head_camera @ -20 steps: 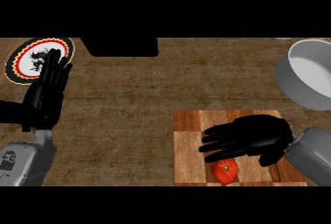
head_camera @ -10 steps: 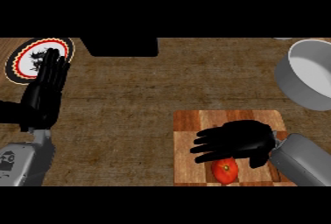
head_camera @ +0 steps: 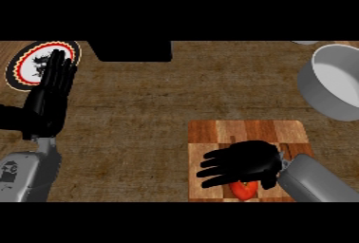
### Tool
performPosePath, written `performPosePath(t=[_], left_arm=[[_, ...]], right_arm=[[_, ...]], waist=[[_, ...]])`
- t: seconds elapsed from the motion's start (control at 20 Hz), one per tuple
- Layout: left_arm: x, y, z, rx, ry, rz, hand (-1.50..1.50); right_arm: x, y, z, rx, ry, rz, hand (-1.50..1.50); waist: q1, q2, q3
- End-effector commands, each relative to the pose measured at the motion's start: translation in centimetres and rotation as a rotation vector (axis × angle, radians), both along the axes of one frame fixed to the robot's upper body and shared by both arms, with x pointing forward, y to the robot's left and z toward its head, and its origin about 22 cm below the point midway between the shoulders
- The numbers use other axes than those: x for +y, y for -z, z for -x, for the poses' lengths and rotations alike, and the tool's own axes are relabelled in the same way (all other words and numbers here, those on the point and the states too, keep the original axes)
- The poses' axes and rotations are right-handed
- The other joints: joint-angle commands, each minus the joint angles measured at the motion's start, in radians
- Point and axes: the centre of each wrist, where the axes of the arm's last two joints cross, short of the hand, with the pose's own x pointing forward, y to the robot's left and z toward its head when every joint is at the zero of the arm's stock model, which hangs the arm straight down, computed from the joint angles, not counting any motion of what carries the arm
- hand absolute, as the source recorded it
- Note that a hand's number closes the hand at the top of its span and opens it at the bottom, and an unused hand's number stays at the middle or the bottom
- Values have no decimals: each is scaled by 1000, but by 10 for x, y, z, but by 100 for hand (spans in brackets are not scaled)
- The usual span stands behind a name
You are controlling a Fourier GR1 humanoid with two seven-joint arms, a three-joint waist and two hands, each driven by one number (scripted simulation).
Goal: Pick the tomato from the cutting board and place it in the pot
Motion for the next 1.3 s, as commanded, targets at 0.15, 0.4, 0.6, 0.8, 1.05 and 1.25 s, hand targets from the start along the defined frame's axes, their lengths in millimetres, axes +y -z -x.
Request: performPosePath(t=[0.15,0.4,0.6,0.8,1.05,1.25], left_arm=[[0,7,0,9,13,-7,0],[-9,22,11,0,6,-7,0],[0,6,6,10,0,13,0],[3,-6,1,-1,-21,9,0],[5,-3,6,-1,6,-11,0],[10,-6,4,-11,-27,-11,0]], right_arm=[[9,33,19,46,-185,-48,150],[24,32,43,35,-220,-97,150],[0,23,40,9,-200,-101,150],[-1,9,37,-87,-128,-192,150],[-20,-34,27,-68,-29,-295,150],[-55,-18,-20,-183,782,-247,150]], waist=[[1,9,8],[-9,6,7],[-9,5,7],[-11,5,8],[-10,4,7],[-45,19,4]])
